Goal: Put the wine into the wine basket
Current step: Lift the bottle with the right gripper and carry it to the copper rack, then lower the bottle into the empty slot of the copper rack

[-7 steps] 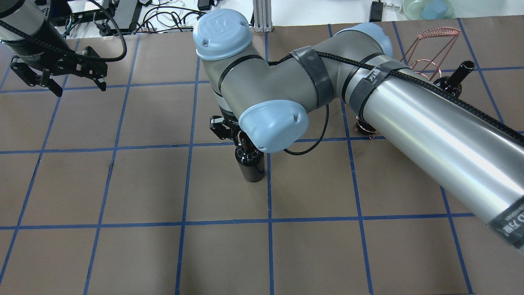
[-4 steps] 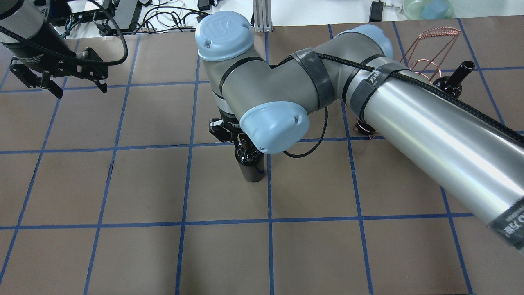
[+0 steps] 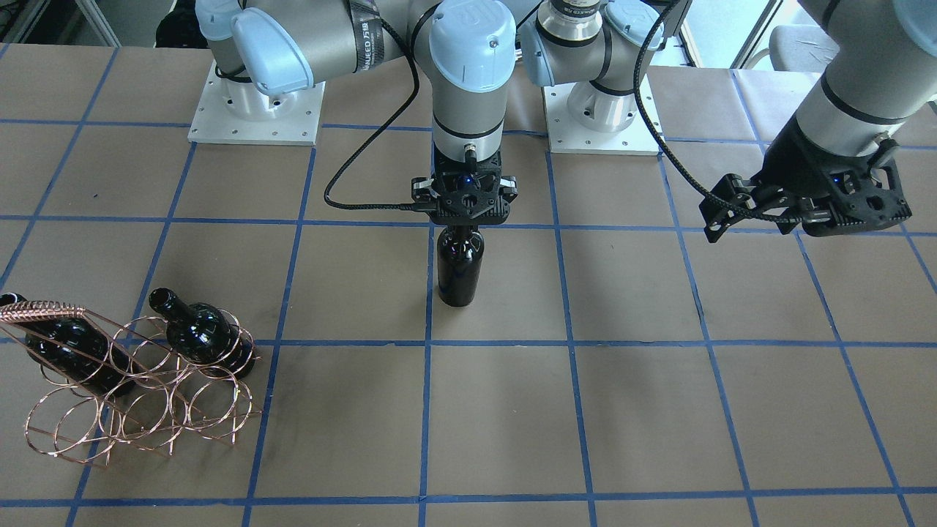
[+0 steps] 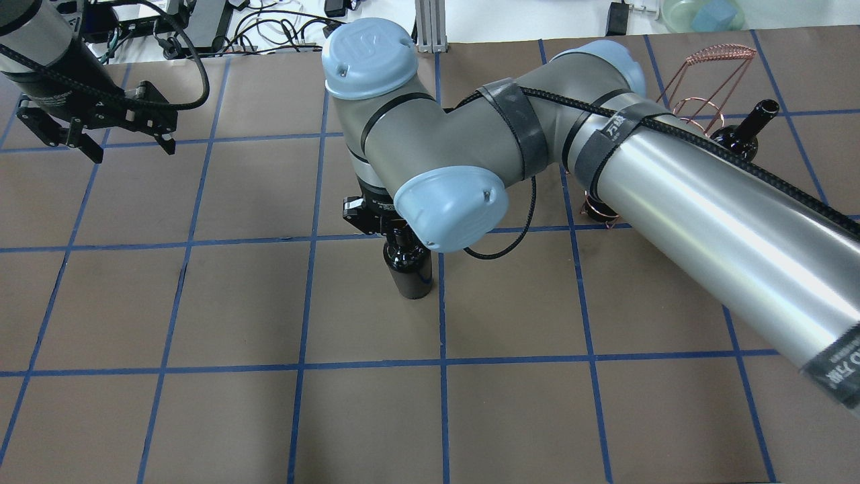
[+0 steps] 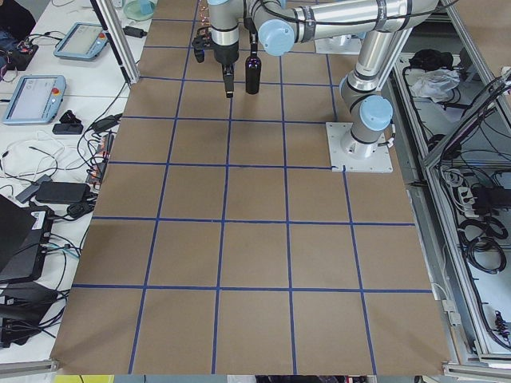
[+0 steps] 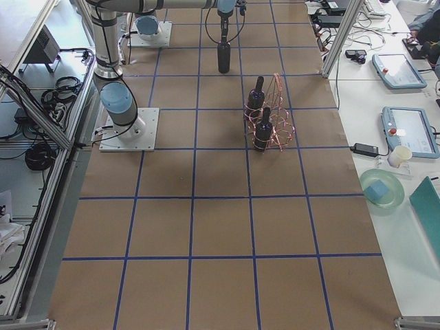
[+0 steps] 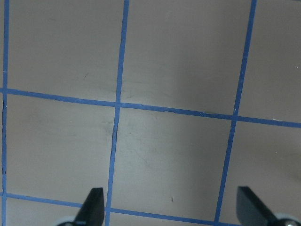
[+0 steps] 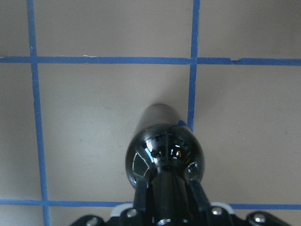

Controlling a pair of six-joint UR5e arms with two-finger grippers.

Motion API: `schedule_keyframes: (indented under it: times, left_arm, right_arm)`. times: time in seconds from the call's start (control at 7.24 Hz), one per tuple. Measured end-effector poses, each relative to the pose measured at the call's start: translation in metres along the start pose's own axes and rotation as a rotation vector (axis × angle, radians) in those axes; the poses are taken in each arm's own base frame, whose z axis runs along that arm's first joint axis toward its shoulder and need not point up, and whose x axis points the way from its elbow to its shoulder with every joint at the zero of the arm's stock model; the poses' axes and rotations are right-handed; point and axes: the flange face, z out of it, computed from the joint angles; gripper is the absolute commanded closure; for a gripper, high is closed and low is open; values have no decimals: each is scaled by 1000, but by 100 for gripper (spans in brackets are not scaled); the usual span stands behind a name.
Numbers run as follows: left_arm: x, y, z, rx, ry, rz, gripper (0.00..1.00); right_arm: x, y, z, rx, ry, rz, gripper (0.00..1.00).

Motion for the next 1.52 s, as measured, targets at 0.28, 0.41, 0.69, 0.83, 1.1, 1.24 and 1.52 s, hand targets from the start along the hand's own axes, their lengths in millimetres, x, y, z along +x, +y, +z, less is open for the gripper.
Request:
schedule_keyframes:
  times: [0.28, 0.41, 0.69, 0.83, 1.1, 1.24, 1.52]
  left_arm:
    - [-1, 2, 5, -11, -2, -2, 0]
    - [-2, 4, 5, -13, -4, -4, 0]
    - [-3, 5, 5, -9, -2, -7, 0]
    - [-1, 5, 3, -4, -1, -4, 0]
    - [3, 3, -4, 23, -3, 5, 0]
    - [6, 0, -7, 50, -4, 8, 0]
    - [27, 6, -22, 103, 26, 26, 0]
  right_arm:
    - [28, 0, -43, 50, -22, 21, 97]
    - [58, 5, -76, 64, -23, 39, 98]
    - [135, 22, -134, 52, -2, 38, 100]
    - [181, 28, -155, 39, 6, 24, 100]
    - [266, 35, -187, 49, 23, -5, 100]
    - [298, 35, -196, 58, 43, -29, 100]
    - [345, 32, -207, 66, 65, -82, 100]
